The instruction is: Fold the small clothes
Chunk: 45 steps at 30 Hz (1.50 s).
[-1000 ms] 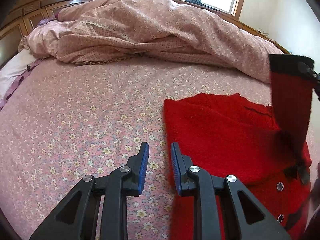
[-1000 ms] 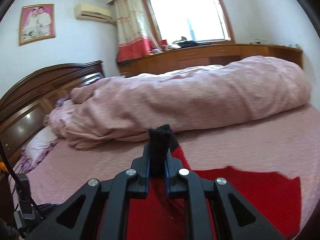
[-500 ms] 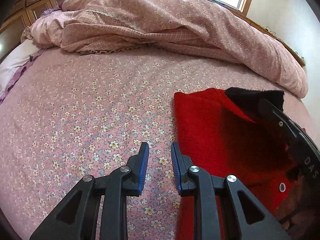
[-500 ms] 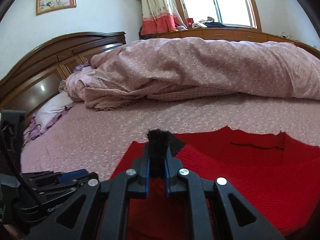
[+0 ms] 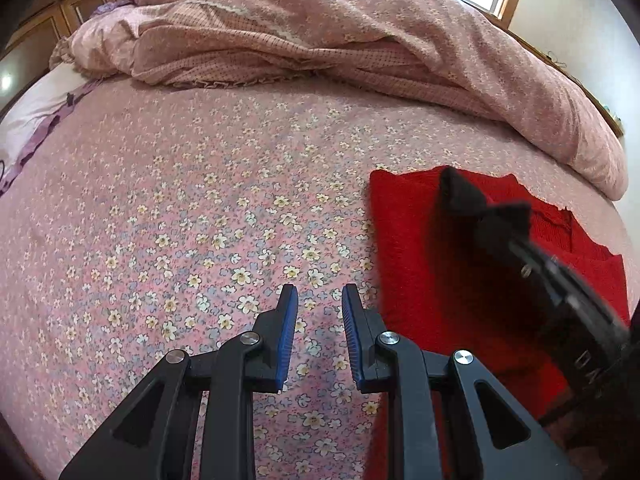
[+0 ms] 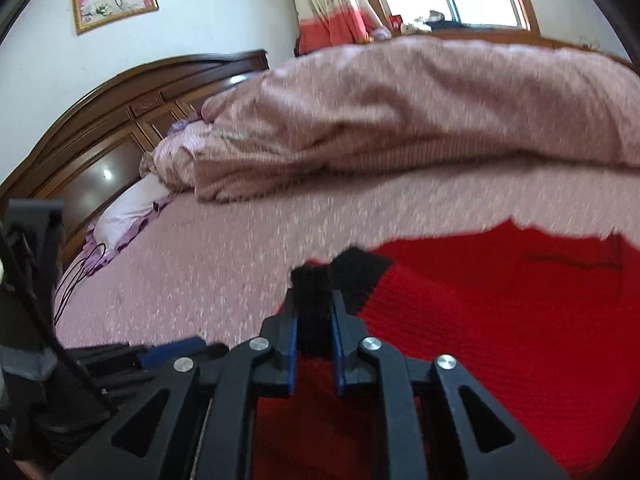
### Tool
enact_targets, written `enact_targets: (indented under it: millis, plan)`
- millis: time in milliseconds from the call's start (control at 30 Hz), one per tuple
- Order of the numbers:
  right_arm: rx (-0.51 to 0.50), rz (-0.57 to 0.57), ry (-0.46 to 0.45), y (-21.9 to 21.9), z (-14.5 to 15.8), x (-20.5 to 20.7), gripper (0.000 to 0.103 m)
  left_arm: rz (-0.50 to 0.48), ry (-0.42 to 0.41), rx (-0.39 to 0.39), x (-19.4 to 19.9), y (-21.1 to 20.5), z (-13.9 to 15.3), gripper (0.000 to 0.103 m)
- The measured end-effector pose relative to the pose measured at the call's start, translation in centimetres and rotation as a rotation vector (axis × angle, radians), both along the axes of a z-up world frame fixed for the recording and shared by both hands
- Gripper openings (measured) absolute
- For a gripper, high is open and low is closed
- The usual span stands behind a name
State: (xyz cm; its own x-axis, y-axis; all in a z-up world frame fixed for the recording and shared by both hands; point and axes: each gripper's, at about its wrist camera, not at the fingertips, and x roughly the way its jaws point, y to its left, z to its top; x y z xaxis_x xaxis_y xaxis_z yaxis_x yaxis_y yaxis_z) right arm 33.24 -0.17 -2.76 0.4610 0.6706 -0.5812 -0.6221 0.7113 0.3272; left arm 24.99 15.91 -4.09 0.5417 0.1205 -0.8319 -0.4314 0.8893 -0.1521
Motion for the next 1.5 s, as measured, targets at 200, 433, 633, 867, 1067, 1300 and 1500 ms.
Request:
enact_targets:
  millis: [200, 433, 633, 867, 1067, 1300, 1500]
  plan:
    - [0.016, 0.018, 0.034, -2.4, 0.9, -0.5, 0.048, -0.007, -0.011, -0.017, -0.2, 0.3, 0.2, 0.016]
    - [-0.202, -0.128, -0.091, -13.1, 3.5, -2.2, 0.052, -0.032, -0.065, -0.044, -0.4, -0.5, 1.0, 0.016]
    - [-0.392, -0.445, -0.159, -26.5, 3.6, -0.9, 0.052, -0.167, -0.129, -0.102, 1.3, -2.6, 2.1, 0.029]
    - [-0.332, -0.501, -0.021, -29.3, 0.6, 3.2, 0.043, -0.257, -0.066, 0.013, 5.5, -5.4, 0.9, 0.041]
    - [-0.364, -0.520, -0.079, -29.0, 1.5, 2.8, 0.011, -0.283, -0.071, 0.025, 5.4, -7.4, 0.5, 0.009]
    - [-0.312, -0.637, 0.008, -34.0, 1.1, 4.6, 0.002, -0.366, -0.068, 0.067, 5.8, -11.4, 1.1, 0.009]
    - [-0.276, -0.675, 0.074, -36.5, 0.1, 4.7, 0.000, -0.363, -0.041, 0.053, 5.5, -10.5, 0.6, 0.009]
